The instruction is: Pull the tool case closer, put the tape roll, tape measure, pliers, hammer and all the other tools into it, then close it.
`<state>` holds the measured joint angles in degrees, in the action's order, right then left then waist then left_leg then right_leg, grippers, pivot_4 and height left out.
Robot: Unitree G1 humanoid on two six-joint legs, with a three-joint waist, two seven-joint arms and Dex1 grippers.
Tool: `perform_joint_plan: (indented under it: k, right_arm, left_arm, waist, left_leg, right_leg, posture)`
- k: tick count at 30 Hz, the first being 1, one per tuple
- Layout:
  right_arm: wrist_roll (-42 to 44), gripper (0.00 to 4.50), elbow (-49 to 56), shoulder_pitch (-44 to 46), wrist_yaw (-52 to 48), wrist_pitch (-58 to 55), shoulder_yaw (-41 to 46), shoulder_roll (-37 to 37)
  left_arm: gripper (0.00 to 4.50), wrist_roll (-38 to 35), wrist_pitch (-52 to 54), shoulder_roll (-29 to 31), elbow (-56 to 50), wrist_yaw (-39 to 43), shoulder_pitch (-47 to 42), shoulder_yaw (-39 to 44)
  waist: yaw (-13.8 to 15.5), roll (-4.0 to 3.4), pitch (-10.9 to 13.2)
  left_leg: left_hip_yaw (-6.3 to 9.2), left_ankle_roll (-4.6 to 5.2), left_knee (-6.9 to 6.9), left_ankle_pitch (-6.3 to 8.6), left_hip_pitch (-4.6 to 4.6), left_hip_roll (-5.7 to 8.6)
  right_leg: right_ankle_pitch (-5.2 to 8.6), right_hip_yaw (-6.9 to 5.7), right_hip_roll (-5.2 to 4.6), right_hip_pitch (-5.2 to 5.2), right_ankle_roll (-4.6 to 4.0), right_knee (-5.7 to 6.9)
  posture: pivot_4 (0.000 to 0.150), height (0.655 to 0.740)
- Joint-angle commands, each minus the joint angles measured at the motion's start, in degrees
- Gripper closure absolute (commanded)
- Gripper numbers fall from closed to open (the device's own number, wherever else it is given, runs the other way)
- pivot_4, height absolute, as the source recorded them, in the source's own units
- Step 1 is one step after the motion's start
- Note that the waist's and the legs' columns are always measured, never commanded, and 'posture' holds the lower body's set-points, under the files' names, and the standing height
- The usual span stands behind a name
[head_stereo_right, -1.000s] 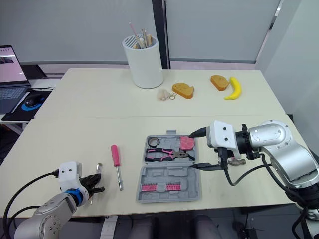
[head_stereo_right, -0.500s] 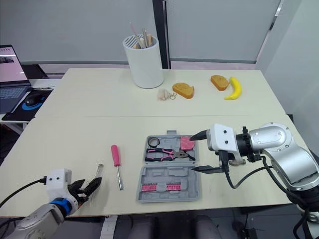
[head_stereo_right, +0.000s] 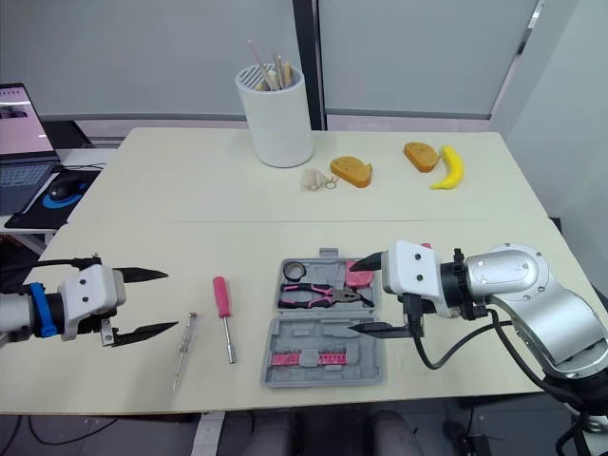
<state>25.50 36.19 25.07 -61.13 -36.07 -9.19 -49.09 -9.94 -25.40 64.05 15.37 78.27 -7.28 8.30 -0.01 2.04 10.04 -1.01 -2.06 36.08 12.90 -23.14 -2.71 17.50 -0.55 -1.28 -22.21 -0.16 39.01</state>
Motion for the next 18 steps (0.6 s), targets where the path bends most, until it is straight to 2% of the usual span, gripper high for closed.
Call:
perform_joint_plan:
  k: [1, 3, 7, 10, 13, 18]
  right_arm:
    - [1.1, 0.00, 3.3, -0.2, 1.9, -1.5, 0.4, 0.5]
    - [1.4, 0.00, 4.0, -0.5, 2.8, -2.2, 0.1, 0.9]
    - [1.3, 0.00, 5.1, -1.3, 4.2, -2.8, -0.7, 1.5]
    - [1.5, 0.00, 5.8, -1.7, 5.0, -3.4, -0.9, 1.8]
    - [2.0, 0.00, 6.6, -1.8, 5.6, -4.1, -0.8, 2.0]
    - [2.4, 0.00, 7.0, -1.5, 5.7, -4.7, -0.8, 1.8]
  left_arm:
    - [0.03, 4.3, -21.9, 1.8, 13.4, 10.8, -9.7, -8.1]
    - [0.03, 5.8, -30.5, 2.1, 20.1, 13.7, -15.4, -14.1]
    - [0.03, 10.1, -45.3, 1.7, 30.9, 14.2, -25.3, -27.7]
    - [0.03, 14.6, -53.0, -0.7, 38.4, 14.2, -31.2, -32.8]
    - [0.03, 22.6, -58.2, -3.7, 44.9, 10.5, -35.8, -36.0]
    - [0.03, 39.1, -60.6, -7.8, 49.0, -3.3, -38.5, -38.1]
  waist:
    - [-0.1, -0.01, 0.0]
    - [-0.2, -0.01, 0.0]
    - [-0.3, -0.01, 0.0]
    - [-0.2, 0.00, 0.0]
    - [-0.2, 0.01, 0.0]
    - [-0.3, 0.03, 0.0]
  left_leg:
    - [0.00, 0.00, 0.00, 0.00, -0.10, -0.01]
    - [-0.15, 0.00, 0.00, 0.00, -0.19, -0.03]
    - [-0.30, 0.01, 0.01, 0.01, -0.26, -0.03]
    - [-0.32, 0.01, 0.05, 0.00, -0.27, -0.02]
    - [-0.33, 0.02, 0.14, 0.00, -0.27, 0.00]
    - [-0.42, 0.02, 0.32, 0.00, -0.29, 0.00]
  right_leg:
    - [0.00, -0.01, 0.04, -0.08, 0.00, 0.00]
    - [0.00, -0.04, 0.15, -0.13, 0.01, 0.01]
    - [0.00, -0.05, 0.24, -0.19, 0.02, 0.01]
    - [-0.01, -0.08, 0.25, -0.18, 0.06, 0.05]
    - [-0.07, -0.14, 0.30, -0.17, 0.16, 0.06]
    - [-0.19, -0.09, 0.37, -0.12, 0.38, 0.05]
  posture:
    - [0.150, 0.7400]
    - [0.150, 0.7400]
    - [0.150, 0.7400]
    - [0.150, 0.7400]
    - [0.150, 0.7400]
    - [0.150, 0.7400]
